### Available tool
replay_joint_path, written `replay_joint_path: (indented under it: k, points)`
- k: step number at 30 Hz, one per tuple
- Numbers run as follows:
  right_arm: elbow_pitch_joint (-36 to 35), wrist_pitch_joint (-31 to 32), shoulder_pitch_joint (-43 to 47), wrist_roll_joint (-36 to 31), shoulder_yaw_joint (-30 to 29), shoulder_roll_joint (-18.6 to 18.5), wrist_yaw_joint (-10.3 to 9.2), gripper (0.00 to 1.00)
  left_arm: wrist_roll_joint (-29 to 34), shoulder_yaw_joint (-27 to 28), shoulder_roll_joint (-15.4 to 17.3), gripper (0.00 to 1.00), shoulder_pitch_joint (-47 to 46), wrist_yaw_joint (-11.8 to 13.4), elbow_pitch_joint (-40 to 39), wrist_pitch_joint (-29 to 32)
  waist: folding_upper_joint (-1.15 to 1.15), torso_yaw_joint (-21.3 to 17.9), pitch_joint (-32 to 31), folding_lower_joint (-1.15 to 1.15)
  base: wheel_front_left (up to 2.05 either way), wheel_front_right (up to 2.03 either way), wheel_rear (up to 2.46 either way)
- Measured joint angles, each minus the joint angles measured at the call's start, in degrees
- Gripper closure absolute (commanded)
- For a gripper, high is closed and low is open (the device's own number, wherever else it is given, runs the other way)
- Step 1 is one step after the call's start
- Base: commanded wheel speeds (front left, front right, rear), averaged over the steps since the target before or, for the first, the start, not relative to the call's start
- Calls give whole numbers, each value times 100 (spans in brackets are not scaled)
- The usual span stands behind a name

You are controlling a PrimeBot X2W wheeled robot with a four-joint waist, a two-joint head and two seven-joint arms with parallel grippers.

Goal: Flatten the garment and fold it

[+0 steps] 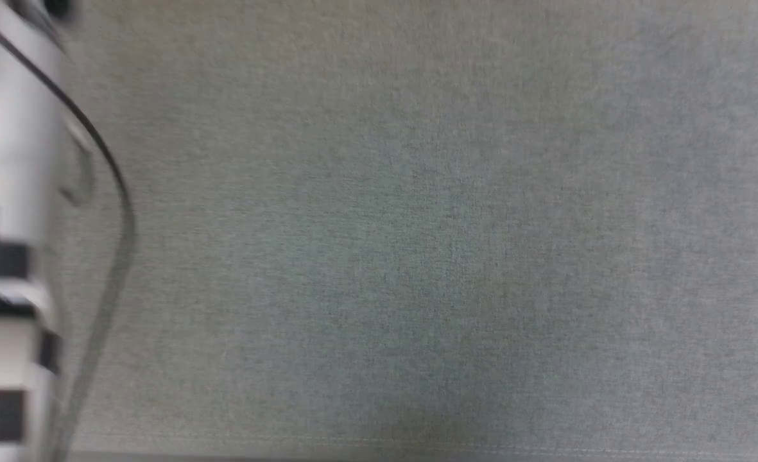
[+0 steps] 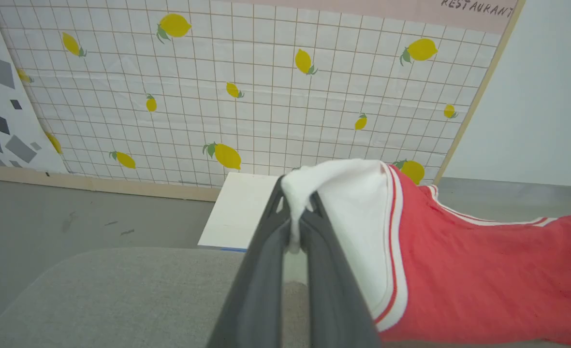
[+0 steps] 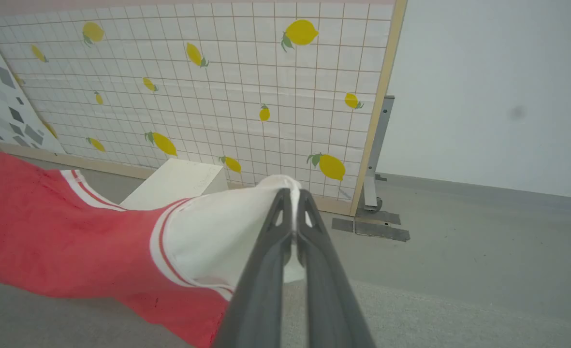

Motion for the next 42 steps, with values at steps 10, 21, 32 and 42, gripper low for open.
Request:
replay_joint_path:
  k: [10, 21, 32, 42]
  points:
    - [-548, -319, 3167, 1238, 610, -67, -1, 100, -608, 57, -699, 100, 3064, -156, -43, -450, 0, 126, -1020, -1, 0, 0, 0]
    - [-1061, -396, 5873, 1572, 379, -97, -2, 100, -1251, 359, -835, 100, 5757, -56, -827, -464, 0, 154, -2202, -1, 0, 0, 0]
    - [-2357, 586, 7467, 1195, -454, -169, -1, 100, -1633, 748, -421, 100, 7427, 805, -2351, 210, 0, 65, -2846, -1, 0, 0, 0]
    - [-3587, 2621, 7669, 727, -244, -240, -2, 100, -1000, 58, 261, 100, 7693, 1478, -3388, 1590, 0, -21, -2747, -1, 0, 0, 0]
